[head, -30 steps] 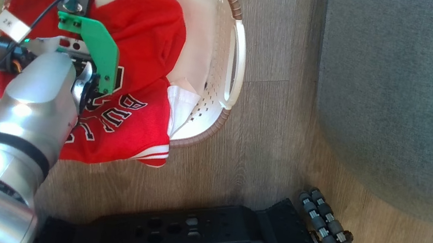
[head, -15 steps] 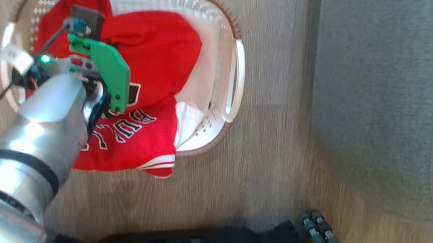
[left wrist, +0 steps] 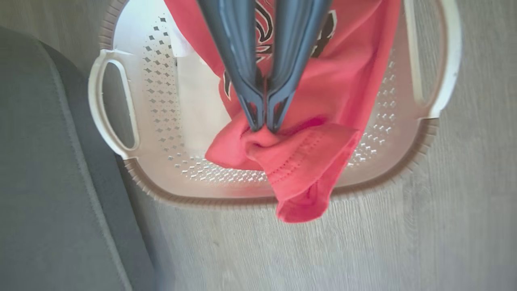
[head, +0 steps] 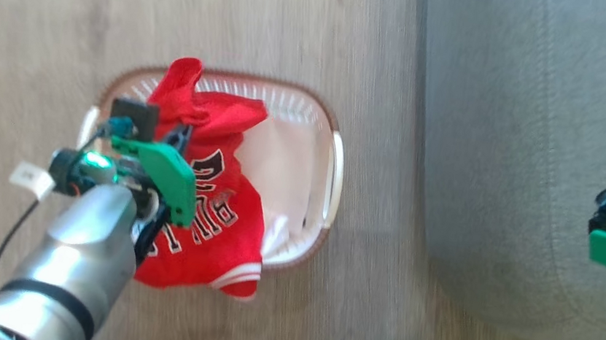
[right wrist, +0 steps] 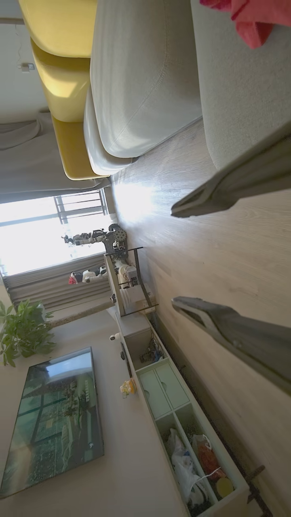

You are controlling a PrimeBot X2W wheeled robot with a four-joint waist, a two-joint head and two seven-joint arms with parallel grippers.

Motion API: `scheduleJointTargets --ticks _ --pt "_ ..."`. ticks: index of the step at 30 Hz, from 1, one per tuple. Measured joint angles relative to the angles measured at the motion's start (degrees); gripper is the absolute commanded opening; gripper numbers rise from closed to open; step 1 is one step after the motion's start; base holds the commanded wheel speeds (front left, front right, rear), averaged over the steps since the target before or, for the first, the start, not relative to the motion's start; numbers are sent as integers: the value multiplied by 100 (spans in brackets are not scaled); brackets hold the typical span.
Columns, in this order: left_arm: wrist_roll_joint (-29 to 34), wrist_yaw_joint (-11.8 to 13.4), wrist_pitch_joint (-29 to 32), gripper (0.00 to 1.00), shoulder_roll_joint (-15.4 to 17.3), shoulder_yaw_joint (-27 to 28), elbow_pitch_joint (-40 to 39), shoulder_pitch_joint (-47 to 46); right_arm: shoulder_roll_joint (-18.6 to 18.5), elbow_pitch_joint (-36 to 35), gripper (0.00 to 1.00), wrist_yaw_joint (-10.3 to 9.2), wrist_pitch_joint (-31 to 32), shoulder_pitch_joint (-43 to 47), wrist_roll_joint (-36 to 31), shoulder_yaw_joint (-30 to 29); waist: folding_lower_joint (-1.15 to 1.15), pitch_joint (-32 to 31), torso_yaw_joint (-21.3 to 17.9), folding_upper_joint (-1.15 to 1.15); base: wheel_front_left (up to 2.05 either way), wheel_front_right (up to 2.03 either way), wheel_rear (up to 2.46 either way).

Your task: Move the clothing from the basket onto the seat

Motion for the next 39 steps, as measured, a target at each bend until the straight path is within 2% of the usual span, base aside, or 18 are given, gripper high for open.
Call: scheduleJointTargets --ticks 6,12,21,27,31,34,39 --pt "11 -82 -88 0 32 -41 -491 495 0 214 100 0 0 351 43 133 0 -885 154 0 0 0 0" --pt "127 -88 -88 0 294 43 -1628 1088 21 426 100 0 1 844 68 197 0 -1739 304 0 0 0 0" --pt "265 219 -69 0 709 170 -3777 1899 177 590 100 0 70 1244 36 326 0 -2717 520 0 0 0 0" --pt "313 561 448 0 1005 203 -5422 2030 304 620 100 0 113 1482 22 372 -1 -3080 649 0 0 0 0" --pt "325 666 891 0 1103 196 -6247 2007 339 621 100 0 121 1541 22 447 0 -3162 701 0 0 0 0" --pt "412 647 1223 0 1161 47 -6417 1800 339 673 100 0 163 1612 22 469 -1 -3191 753 0 0 0 0" --pt "474 547 1485 0 1073 -122 -6475 1152 338 691 100 0 220 1690 -24 602 0 -3179 786 0 0 0 0"
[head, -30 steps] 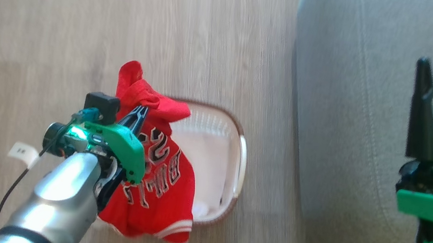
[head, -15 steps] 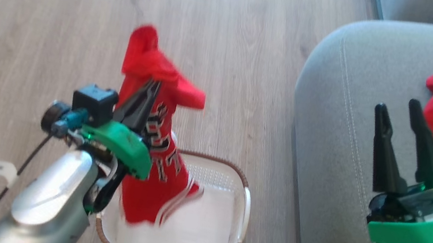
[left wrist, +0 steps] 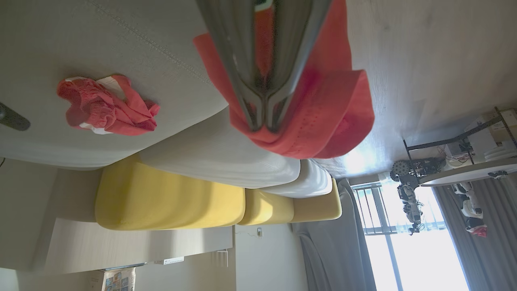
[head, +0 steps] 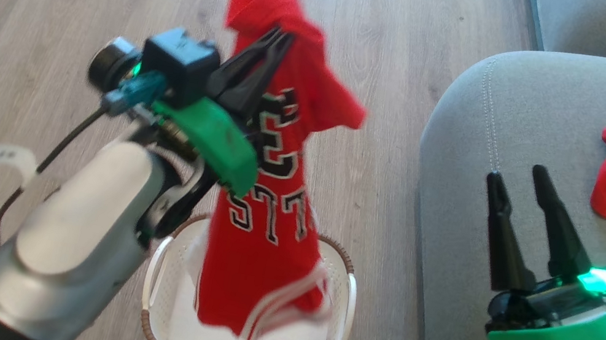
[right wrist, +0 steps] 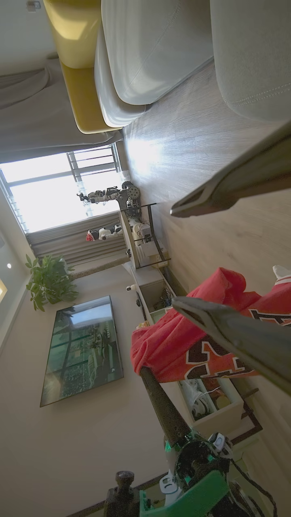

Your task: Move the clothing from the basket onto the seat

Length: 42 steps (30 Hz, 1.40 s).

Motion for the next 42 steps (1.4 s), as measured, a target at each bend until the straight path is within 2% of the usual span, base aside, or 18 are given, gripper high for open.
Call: scheduleJointTargets --ticks 7,16,25,34,42 --pt "0 -91 91 0 -170 -130 25 -312 -10 1 100 0 104 2 19 332 0 14 -14 0 0 0 0" --pt "-4 -136 141 0 -350 -235 276 -464 -20 229 100 0 152 -38 259 1348 0 29 81 0 0 0 0" --pt "-69 -190 148 0 -606 -387 530 -605 48 1386 100 0 141 -898 312 2176 0 104 305 0 0 0 0" --pt "-183 -191 202 0 -868 -544 742 -946 478 2842 100 0 -13 -1683 560 2586 0 142 645 0 0 0 0" --pt "-413 -189 302 0 -995 -771 840 -1040 727 3665 100 0 -148 -2199 912 2880 0 116 954 0 0 0 0"
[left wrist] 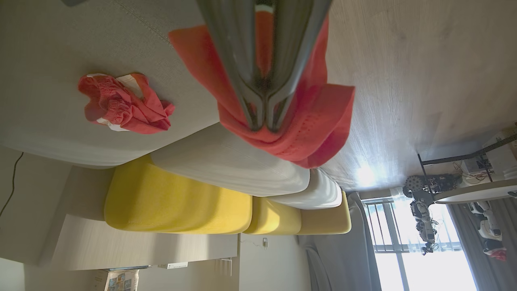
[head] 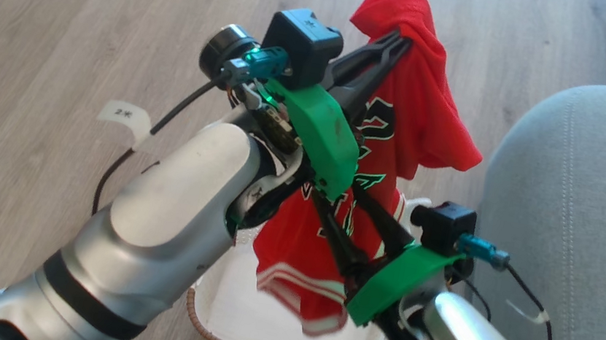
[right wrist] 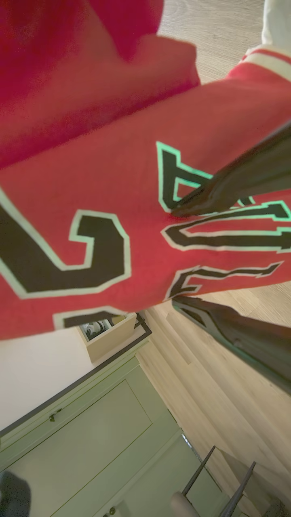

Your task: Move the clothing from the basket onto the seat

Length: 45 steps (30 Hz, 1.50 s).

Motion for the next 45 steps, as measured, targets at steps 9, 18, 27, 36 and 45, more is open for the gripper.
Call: scheduleJointTargets --ticks 9,18,27,36,45 --pt "-271 16 48 0 -40 -324 0 -161 113 860 6 0 -22 -672 -185 9 0 14 220 0 0 0 0" --pt "-420 116 -11 0 -49 -419 101 -197 155 994 0 0 -23 -810 -199 55 0 -43 295 0 0 0 0" --pt "-427 178 -114 0 -35 -407 196 -191 -2 638 0 0 -23 -615 -151 -300 0 -121 164 0 0 0 0" --pt "-479 259 -441 0 26 -350 190 -148 -197 216 0 0 -23 -263 -145 -699 0 -177 -68 0 0 0 0" --pt "-503 308 -631 100 114 -331 163 108 -259 -133 0 0 -23 -74 -211 -1010 0 -218 -370 0 0 0 0"
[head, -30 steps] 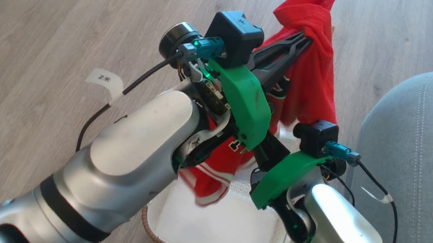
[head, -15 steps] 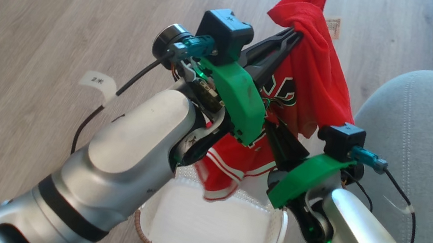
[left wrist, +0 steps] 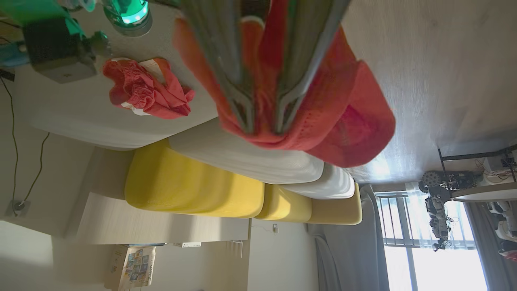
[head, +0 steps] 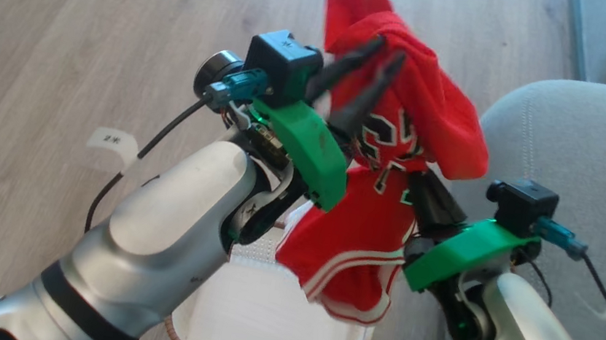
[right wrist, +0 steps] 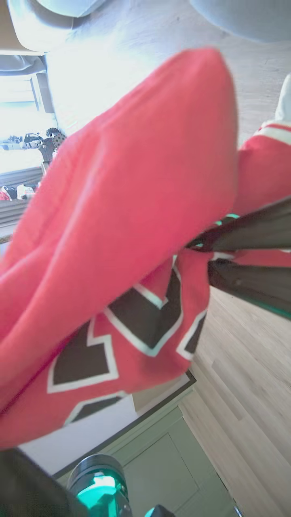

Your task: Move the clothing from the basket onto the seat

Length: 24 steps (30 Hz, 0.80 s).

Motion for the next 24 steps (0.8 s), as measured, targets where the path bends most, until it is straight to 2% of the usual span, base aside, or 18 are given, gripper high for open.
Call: scheduleJointTargets --ticks 11,16,17,24 --pt "-62 8 -69 100 172 -8 -255 250 -331 -693 0 0 -7 219 -400 -811 0 -24 -483 0 0 0 0" --pt "-60 99 -119 100 304 -15 -368 483 -493 -1289 0 -1 -9 385 -401 -1236 0 0 -782 0 0 0 0" --pt "-62 110 -137 100 346 -12 -405 533 -536 -1596 0 -1 -11 391 -401 -1348 0 20 -925 0 0 0 0" --pt "-60 209 -247 100 453 -12 -576 747 -713 -2417 0 -1 -23 555 -402 -1532 0 77 -1507 0 0 0 0"
